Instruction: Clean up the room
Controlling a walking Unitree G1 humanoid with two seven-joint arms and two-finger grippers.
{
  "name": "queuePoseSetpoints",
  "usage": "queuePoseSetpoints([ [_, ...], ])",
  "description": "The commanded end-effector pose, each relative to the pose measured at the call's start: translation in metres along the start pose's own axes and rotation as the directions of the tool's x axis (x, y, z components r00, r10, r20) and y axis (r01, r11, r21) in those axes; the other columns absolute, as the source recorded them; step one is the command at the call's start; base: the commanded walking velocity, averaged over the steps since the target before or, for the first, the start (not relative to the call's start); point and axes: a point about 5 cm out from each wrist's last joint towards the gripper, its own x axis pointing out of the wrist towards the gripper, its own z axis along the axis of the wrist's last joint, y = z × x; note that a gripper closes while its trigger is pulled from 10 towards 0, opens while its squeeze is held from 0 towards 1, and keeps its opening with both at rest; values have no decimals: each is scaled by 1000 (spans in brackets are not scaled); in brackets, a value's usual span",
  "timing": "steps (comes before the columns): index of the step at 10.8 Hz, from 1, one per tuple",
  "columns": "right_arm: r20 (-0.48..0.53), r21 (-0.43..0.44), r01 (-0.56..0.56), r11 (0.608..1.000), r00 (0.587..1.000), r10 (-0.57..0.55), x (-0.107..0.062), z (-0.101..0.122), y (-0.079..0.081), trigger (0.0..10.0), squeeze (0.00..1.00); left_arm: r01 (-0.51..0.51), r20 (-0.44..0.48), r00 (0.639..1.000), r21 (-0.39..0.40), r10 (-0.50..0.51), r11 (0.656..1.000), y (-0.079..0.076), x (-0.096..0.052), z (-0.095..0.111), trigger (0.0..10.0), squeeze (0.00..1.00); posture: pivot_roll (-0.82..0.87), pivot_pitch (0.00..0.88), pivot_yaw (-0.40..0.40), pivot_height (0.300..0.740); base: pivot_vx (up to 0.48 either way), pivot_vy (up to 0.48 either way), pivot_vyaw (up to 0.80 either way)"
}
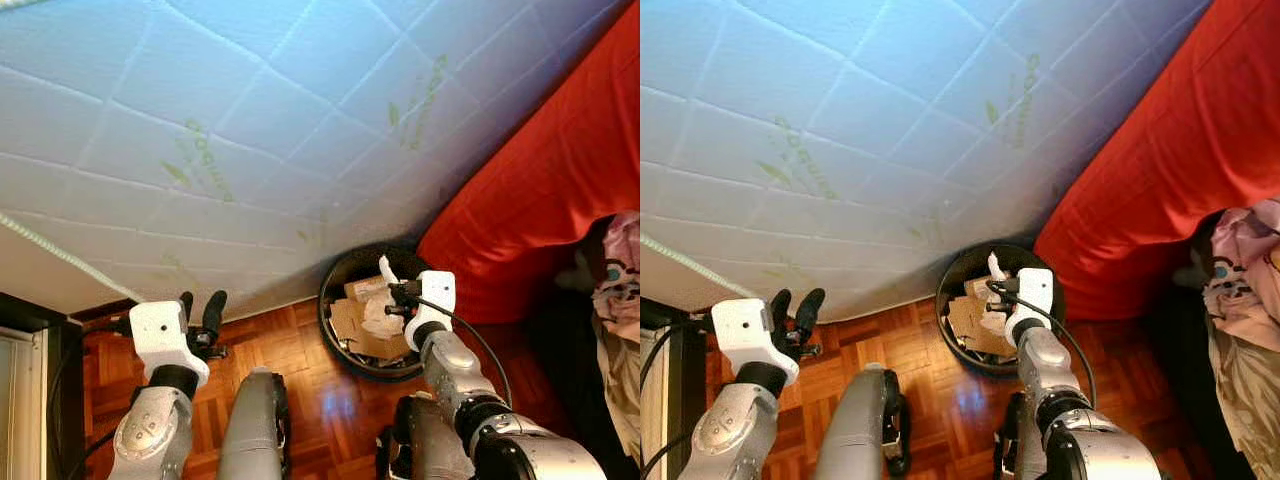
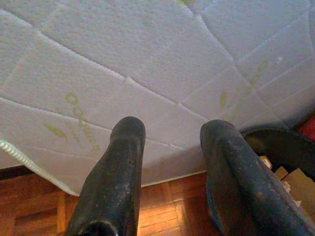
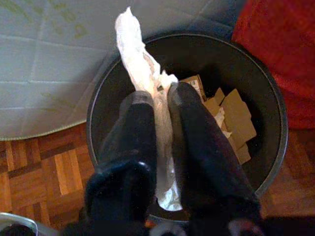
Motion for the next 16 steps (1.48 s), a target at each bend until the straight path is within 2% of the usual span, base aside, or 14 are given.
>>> queuePoseSetpoints([
  [1, -59, 9, 9, 1000, 998, -9, -5, -17, -1, 10000, 1000, -13, -33, 999, -7, 13, 1000, 3, -5, -4, 10000, 0, 229, 376, 30, 642, 0, 0, 0],
  [5, -68, -2, 7, 1000, 998, -7, -6, -19, -2, 10000, 1000, -14, -38, 999, -6, 14, 1000, 3, -6, -5, 10000, 0, 227, 378, 29, 642, 0, 0, 0],
  [8, -79, -48, 16, 999, 997, -20, -6, -20, -4, 10000, 1000, -14, -40, 999, -4, 14, 1000, 3, -5, -6, 10000, 0, 228, 375, 30, 642, 0, 0, 0],
  [9, -90, -76, 21, 997, 996, -28, -7, -22, -5, 10000, 1000, -13, -40, 999, -5, 13, 1000, 3, -5, -6, 10000, 0, 228, 375, 30, 642, 0, 0, 0],
  [11, -73, -199, 10, 980, 997, -25, -7, -19, -4, 10000, 1000, -12, -40, 999, -5, 12, 1000, 3, -6, -6, 10000, 0, 226, 376, 30, 642, 0, 0, 0],
  [13, -50, -156, -16, 988, 999, 8, -5, -16, 1, 10000, 1000, -13, -40, 999, -5, 12, 1000, 3, -6, -6, 10000, 0, 227, 375, 30, 642, 0, 0, 0],
  [15, -45, -177, -2, 984, 999, -7, -5, -14, 0, 10000, 1000, -13, -40, 999, -5, 12, 1000, 2, -5, -6, 10000, 0, 226, 374, 29, 642, 0, 0, 0],
  [16, -47, -86, 16, 996, 999, -20, -5, -14, -2, 10000, 1000, -13, -40, 999, -5, 12, 1000, 2, -5, -6, 10000, 0, 226, 372, 28, 642, 0, 0, 0],
])
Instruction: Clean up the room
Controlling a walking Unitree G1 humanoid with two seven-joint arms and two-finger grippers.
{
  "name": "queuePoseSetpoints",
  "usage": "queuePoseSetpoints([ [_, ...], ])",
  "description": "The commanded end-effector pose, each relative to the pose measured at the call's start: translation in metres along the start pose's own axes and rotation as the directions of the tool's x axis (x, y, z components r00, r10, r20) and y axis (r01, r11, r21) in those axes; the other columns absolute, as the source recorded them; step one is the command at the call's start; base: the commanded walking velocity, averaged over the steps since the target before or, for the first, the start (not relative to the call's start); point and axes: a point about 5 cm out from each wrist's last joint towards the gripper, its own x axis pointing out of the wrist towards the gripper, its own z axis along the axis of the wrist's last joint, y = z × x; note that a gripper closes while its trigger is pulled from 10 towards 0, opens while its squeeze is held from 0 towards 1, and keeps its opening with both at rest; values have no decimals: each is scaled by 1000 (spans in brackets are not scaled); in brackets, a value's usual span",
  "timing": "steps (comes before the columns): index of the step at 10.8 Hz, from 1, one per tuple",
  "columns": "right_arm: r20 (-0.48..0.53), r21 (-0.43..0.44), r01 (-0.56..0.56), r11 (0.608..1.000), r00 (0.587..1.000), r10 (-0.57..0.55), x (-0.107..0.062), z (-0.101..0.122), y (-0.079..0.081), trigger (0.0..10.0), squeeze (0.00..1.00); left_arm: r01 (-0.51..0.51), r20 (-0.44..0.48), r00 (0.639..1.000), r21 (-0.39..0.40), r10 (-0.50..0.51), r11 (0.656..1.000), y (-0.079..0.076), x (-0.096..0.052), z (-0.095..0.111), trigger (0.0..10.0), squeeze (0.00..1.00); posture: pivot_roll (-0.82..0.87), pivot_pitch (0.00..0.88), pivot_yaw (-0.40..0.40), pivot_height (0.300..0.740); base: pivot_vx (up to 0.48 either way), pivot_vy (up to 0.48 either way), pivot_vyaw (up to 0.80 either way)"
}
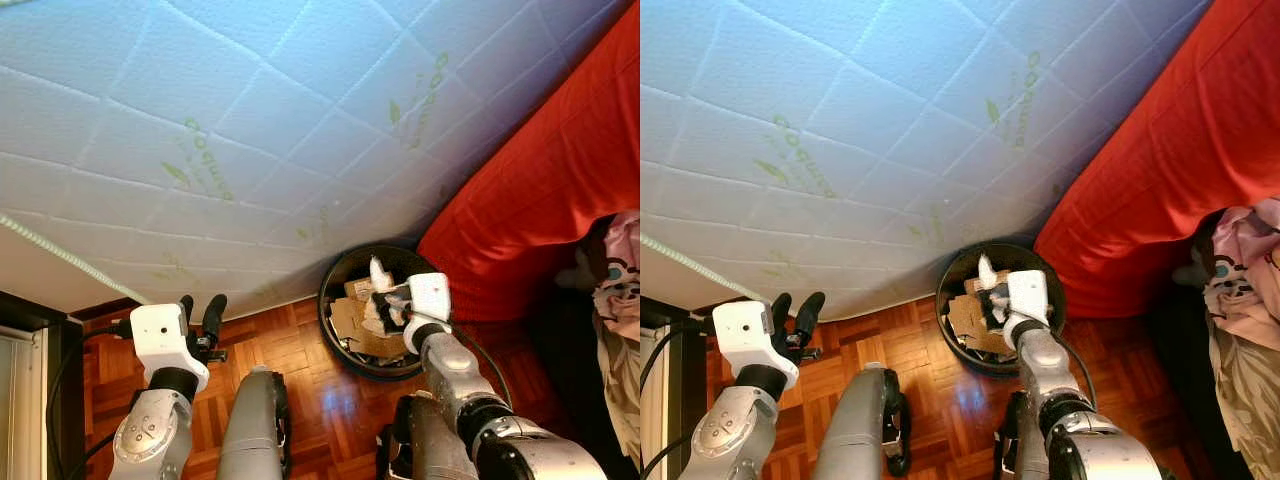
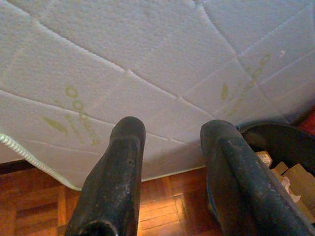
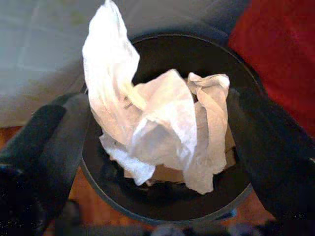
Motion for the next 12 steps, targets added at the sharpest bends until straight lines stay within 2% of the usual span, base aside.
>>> queuePoseSetpoints([
  [1, -44, 56, 13, 998, 999, -11, -3, -11, 0, 10000, 1000, -12, -19, 1000, -5, 12, 1000, 2, -4, -4, 10000, 0, 227, 373, 29, 642, 0, 0, 0],
  [2, -29, 14, 11, 1000, 1000, -10, -2, -8, -1, 10000, 1000, -12, -19, 1000, -4, 12, 1000, 2, -4, -4, 10000, 0, 226, 373, 29, 642, 0, 0, 0],
  [3, -18, -66, 1, 998, 1000, -3, -2, -6, 1, 10000, 1000, -12, -20, 1000, -4, 12, 1000, 2, -4, -4, 10000, 0, 224, 372, 27, 642, 0, 0, 0],
  [4, -36, 20, 3, 1000, 999, -3, -2, -8, 1, 10000, 1000, -12, -20, 1000, -5, 12, 1000, 2, -3, -4, 10000, 0, 224, 372, 27, 642, 0, 0, 0],
  [5, -42, 50, 8, 999, 999, -6, -1, -8, 0, 10000, 1000, -12, -19, 1000, -5, 12, 1000, 1, -4, -4, 10000, 0, 225, 374, 27, 642, 0, 0, 0],
  [6, -19, -227, -39, 973, 999, 35, -1, -5, 6, 10000, 1000, -12, -20, 1000, -5, 12, 1000, 1, -4, -4, 10000, 0, 225, 375, 27, 642, 0, 0, 0],
  [7, -14, -301, -70, 951, 998, 69, -2, -6, 11, 10000, 1000, -13, -20, 1000, -6, 12, 1000, 1, -4, -4, 10000, 0, 225, 375, 27, 642, 0, 0, 0],
  [8, -9, -165, -45, 985, 999, 44, -1, -4, 8, 10000, 1000, -14, -19, 1000, -6, 14, 1000, 1, -4, -4, 10000, 0, 226, 375, 26, 642, 0, 0, 0],
  [9, 1, -90, -30, 996, 1000, 30, 0, -2, 6, 10000, 1000, -14, -19, 1000, -6, 14, 1000, 1, -4, -4, 10000, 0, 225, 375, 26, 642, 0, 0, 0],
  [10, 34, -93, -34, 995, 999, 37, 0, 3, 8, 10000, 1000, -14, -19, 1000, -7, 14, 1000, 1, -4, -4, 10000, 0, 225, 375, 26, 642, 0, 0, 0],
  [11, -78, -144, -20, 989, 997, 9, -1, -11, 6, 10000, 1000, -14, -20, 1000, -7, 14, 1000, 1, -4, -4, 10000, 0, 222, 375, 26, 642, 0, 0, 0],
  [12, -141, -176, -13, 984, 990, -12, -4, -21, 3, 10000, 1000, -13, -21, 1000, -8, 13, 1000, 1, -4, -5, 10000, 0, 222, 375, 26, 642, 0, 0, 0],
])
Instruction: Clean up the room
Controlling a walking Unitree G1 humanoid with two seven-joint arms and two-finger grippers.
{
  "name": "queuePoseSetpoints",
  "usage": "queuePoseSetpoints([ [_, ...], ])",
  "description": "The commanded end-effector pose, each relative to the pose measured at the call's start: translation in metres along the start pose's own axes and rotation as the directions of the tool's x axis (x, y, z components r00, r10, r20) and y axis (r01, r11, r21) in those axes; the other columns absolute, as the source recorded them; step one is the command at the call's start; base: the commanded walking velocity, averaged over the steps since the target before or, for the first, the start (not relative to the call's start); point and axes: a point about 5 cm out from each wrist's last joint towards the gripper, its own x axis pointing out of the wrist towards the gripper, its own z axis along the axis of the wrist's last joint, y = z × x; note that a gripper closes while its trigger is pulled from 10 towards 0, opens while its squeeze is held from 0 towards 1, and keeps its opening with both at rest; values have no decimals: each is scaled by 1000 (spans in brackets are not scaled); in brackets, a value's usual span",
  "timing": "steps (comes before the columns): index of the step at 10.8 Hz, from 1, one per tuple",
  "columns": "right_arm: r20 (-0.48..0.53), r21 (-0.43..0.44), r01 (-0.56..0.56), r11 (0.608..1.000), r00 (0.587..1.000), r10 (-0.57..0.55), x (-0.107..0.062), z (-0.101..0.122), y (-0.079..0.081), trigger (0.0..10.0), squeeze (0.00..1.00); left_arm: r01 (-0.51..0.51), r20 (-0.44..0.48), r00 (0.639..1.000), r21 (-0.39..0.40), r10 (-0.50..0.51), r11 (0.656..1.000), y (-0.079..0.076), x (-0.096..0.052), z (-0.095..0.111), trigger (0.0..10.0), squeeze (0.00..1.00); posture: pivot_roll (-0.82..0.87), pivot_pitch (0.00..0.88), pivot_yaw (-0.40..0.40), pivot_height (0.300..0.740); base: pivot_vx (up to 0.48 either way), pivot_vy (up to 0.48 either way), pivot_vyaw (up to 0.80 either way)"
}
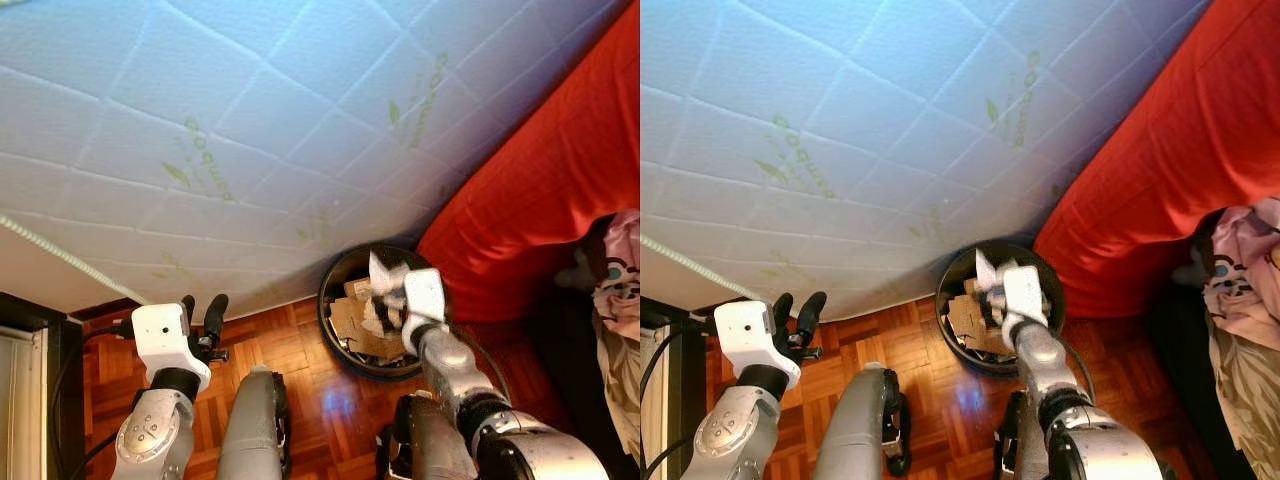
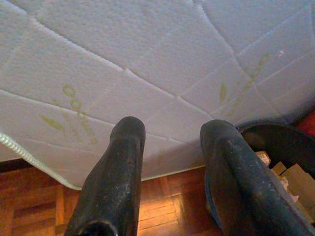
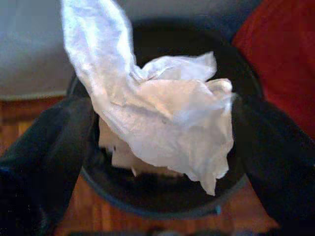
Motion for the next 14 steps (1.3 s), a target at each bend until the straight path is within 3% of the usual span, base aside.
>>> queuePoseSetpoints([
  [1, -71, -2, -1, 1000, 997, 1, -4, -18, 1, 10000, 1000, -11, -20, 1000, 0, 11, 1000, 2, -4, -4, 10000, 0, 225, 380, 27, 642, 0, 0, 0],
  [2, -27, 46, -1, 999, 1000, 3, -3, -12, 1, 10000, 1000, -11, -21, 1000, 0, 11, 1000, 3, -5, -4, 10000, 0, 225, 384, 26, 642, 0, 0, 0],
  [3, -21, 38, -14, 999, 1000, 15, -2, -8, 3, 10000, 1000, -11, -25, 1000, 0, 11, 1000, 3, -6, -4, 10000, 0, 223, 384, 27, 642, 0, 0, 0],
  [4, -117, -56, -9, 998, 993, 3, -4, -21, 3, 10000, 1000, -8, -28, 1000, -2, 8, 1000, 1, -7, -5, 10000, 0, 226, 385, 26, 642, 0, 0, 0],
  [8, -158, 64, 60, 996, 986, -50, -7, -30, -2, 10000, 1000, -11, -30, 999, 7, 11, 1000, 1, -18, 0, 10000, 0, 280, 426, 28, 642, 0, 0, 0],
  [9, -204, 74, 75, 994, 977, -58, -8, -37, -2, 10000, 0, -15, -33, 999, 11, 15, 1000, 2, -21, 1, 10000, 0, 289, 437, 29, 642, 0, 0, 0],
  [11, -327, 186, 159, 970, 940, -92, -14, -55, -4, 10000, 0, -18, -43, 999, 12, 19, 1000, 2, -26, 2, 10000, 0, 297, 447, 31, 642, 0, 0, 0],
  [12, -196, 327, 157, 932, 976, -95, -7, -34, -6, 10000, 0, -19, -46, 999, 13, 20, 1000, 1, -27, 3, 10000, 0, 303, 452, 30, 642, 0, 0, 0],
  [13, -58, 238, 133, 962, 991, -123, -3, -12, -10, 10000, 0, -21, -47, 999, 13, 22, 1000, 2, -28, 3, 10000, 0, 303, 452, 30, 642, 0, 0, 0],
  [14, -66, 109, 111, 988, 992, -104, -3, -13, -8, 10000, 0, -23, -48, 999, 13, 24, 1000, 2, -28, 4, 10000, 0, 295, 454, 29, 642, 0, 0, 0],
])
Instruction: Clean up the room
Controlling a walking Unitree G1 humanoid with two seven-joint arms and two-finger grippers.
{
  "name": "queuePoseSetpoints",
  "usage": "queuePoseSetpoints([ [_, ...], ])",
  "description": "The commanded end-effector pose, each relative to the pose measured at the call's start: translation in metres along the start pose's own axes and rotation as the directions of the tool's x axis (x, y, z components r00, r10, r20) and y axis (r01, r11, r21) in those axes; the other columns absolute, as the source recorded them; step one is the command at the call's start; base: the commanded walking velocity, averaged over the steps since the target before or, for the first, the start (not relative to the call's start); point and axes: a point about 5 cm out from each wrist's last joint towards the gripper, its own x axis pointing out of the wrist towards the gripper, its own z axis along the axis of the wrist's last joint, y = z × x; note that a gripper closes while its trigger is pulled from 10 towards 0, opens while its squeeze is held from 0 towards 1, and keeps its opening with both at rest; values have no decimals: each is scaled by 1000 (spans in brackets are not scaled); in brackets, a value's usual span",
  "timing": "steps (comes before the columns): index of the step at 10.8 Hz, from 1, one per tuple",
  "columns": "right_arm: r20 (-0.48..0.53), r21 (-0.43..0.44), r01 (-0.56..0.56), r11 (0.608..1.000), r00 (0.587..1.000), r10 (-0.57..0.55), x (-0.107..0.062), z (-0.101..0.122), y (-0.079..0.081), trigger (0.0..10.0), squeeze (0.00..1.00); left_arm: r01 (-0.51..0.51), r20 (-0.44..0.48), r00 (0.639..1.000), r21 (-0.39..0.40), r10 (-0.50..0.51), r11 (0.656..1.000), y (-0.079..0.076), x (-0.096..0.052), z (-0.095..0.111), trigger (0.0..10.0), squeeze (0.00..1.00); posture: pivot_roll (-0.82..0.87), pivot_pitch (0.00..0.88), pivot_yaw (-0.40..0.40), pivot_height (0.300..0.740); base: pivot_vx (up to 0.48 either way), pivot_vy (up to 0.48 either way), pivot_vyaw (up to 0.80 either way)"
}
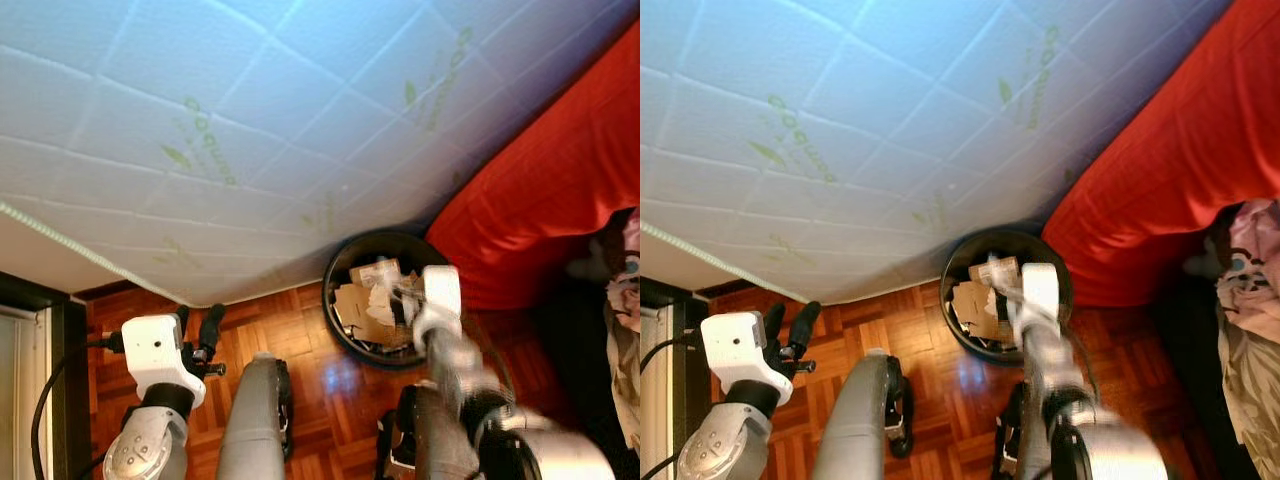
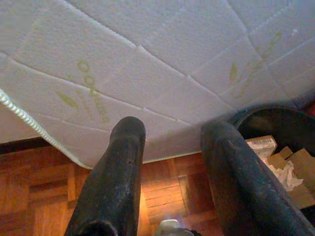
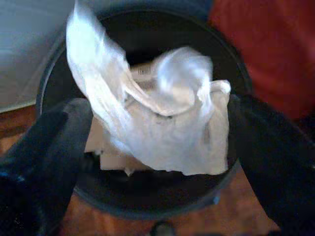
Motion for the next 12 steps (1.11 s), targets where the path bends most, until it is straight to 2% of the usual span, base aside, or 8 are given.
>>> queuePoseSetpoints([
  [1, -277, -51, 3, 999, 961, -17, -14, -59, -2, 10000, 0, -15, -38, 999, -1, 15, 1000, 2, -6, -6, 10000, 0, 289, 453, 26, 642, 0, 0, 0],
  [3, -55, 137, 34, 990, 998, -26, -6, -26, -3, 10000, 0, -12, -45, 999, -6, 11, 1000, 0, -6, -6, 10000, 0, 291, 458, 28, 642, 0, 0, 0],
  [4, -53, 58, 20, 998, 998, -17, -5, -24, 1, 10000, 0, -11, -42, 999, -5, 11, 1000, 0, -5, -5, 10000, 0, 287, 461, 28, 642, 0, 0, 0],
  [5, -237, -53, -6, 999, 971, -7, -12, -52, 5, 10000, 0, -12, -35, 999, -4, 12, 1000, 1, -4, -4, 10000, 0, 290, 456, 28, 642, 0, 0, 0],
  [6, -269, -62, -5, 998, 963, -12, -15, -61, 5, 10000, 0, -14, -33, 999, -2, 14, 1000, 2, -3, -3, 10000, 0, 295, 454, 26, 642, 0, 0, 0],
  [7, -123, 69, 38, 997, 992, -30, -9, -37, 3, 10000, 0, -15, -34, 999, -2, 15, 1000, 2, -3, -4, 10000, 0, 296, 458, 29, 642, 0, 0, 0],
  [8, -103, 90, 24, 996, 995, -15, -7, -32, 4, 10000, 0, -13, -37, 999, -2, 13, 1000, 1, -4, -4, 10000, 0, 291, 455, 27, 642, 0, 0, 0],
  [12, -244, -80, -242, 967, 945, 217, -17, -60, 28, 10000, 0, -14, -43, 999, -5, 14, 1000, 1, -4, -7, 10000, 0, 291, 456, 24, 642, 0, 0, 0],
])
